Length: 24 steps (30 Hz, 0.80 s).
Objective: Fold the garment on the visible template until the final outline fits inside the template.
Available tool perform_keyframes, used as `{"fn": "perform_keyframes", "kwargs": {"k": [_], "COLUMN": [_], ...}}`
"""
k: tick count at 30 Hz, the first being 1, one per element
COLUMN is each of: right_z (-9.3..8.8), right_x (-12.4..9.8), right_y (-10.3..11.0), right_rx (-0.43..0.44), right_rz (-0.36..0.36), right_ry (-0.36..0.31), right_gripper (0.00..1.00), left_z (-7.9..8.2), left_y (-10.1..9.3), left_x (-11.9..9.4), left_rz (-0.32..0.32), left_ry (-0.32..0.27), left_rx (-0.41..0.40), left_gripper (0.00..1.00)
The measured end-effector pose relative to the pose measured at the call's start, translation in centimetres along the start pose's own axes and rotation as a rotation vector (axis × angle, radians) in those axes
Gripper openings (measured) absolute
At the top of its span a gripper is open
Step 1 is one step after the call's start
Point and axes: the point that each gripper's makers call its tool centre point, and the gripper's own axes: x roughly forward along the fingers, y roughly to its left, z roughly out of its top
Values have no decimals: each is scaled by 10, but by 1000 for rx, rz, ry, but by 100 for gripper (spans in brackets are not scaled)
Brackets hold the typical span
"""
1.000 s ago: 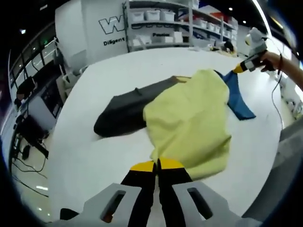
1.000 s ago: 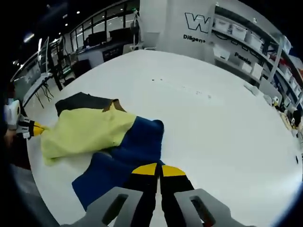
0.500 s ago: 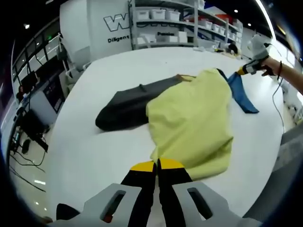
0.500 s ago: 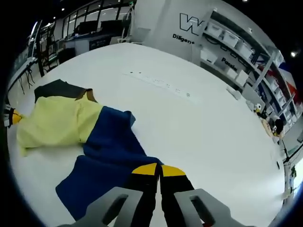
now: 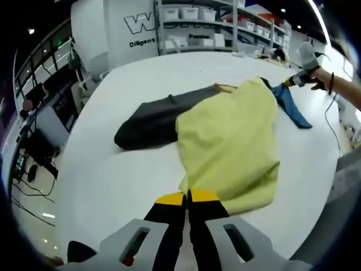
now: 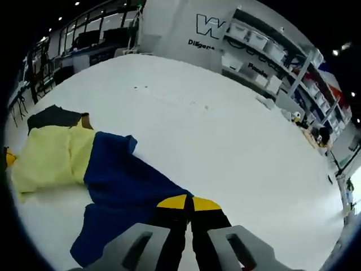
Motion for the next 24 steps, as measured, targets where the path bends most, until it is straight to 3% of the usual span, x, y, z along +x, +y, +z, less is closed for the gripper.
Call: {"fn": "perform_keyframes", "kwargs": {"k": [3, 6, 11, 14, 16, 24], "right_z": [2, 0, -4, -4, -6, -20], "right_x": [-6, -12, -22, -30, -33, -46], "right_y": [5, 12, 29, 43, 49, 75], "right_rx": [30, 86, 153, 238, 236, 210], "right_rz": [29, 54, 121, 157, 163, 194], "right_ry": [-25, -35, -46, -66, -59, -39], "right_gripper": [1, 21, 41, 49, 56, 76], "left_z": [-2, 0, 6, 11, 13, 23], "left_y": [2, 0, -15, -32, -35, -46], "left_x": [-4, -12, -22, -26, -25, -30], "left_rz": [13, 17, -32, -88, -80, -116], "left_ry": [11, -3, -20, -41, -51, -101], "left_rx": [7, 10, 5, -43, -13, 12], "left_gripper": [10, 25, 32, 38, 50, 64]}}
